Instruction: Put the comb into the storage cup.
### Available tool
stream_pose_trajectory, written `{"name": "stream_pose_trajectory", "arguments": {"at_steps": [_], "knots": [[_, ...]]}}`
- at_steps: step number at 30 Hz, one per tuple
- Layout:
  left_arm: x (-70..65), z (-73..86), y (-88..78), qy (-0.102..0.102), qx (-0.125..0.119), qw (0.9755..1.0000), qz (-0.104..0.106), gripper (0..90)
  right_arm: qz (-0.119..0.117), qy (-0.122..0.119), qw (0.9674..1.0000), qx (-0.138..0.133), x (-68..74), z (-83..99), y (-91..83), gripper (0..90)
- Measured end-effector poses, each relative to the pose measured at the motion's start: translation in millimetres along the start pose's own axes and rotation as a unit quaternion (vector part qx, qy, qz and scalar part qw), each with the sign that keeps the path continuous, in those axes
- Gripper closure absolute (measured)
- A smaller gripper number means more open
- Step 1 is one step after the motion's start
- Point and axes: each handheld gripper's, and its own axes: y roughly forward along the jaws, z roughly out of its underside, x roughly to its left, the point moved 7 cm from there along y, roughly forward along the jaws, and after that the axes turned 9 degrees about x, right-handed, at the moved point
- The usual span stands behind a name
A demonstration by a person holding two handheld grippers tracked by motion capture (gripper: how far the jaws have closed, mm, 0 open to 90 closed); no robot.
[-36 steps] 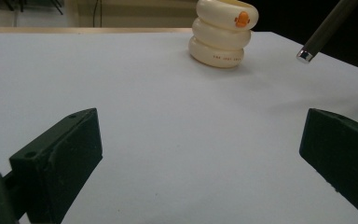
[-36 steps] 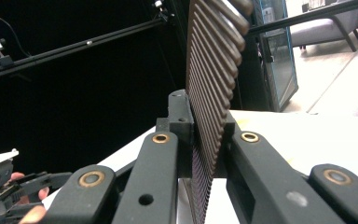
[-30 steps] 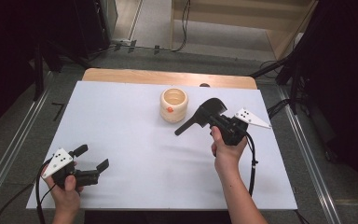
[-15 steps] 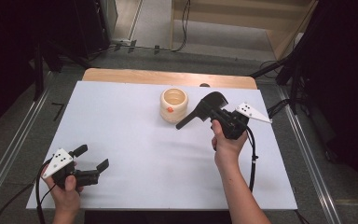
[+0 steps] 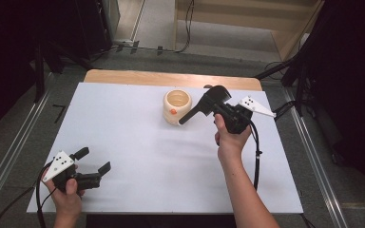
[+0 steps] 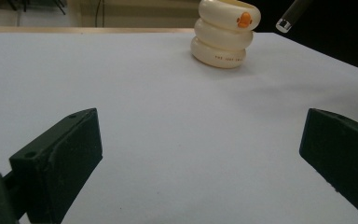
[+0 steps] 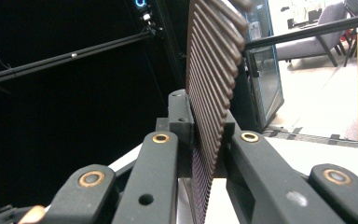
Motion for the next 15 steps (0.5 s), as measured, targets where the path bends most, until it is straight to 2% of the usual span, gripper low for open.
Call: {"name": "stream_pose_trajectory", "arguments": {"at_steps": [7, 15], "knots": [[0.3, -0.2, -0.4, -0.002, -0.003, 1.0, 0.002, 0.0, 0.002, -0.01, 0.9999, -0.004, -0.1, -13.9, 7.6, 82.5], [1.0, -0.2, -1.1, -0.005, -0.004, 1.0, 0.002, 0.0, 0.002, -0.012, 0.9999, -0.004, 0.1, -21.9, 17.1, 82.5]]}}
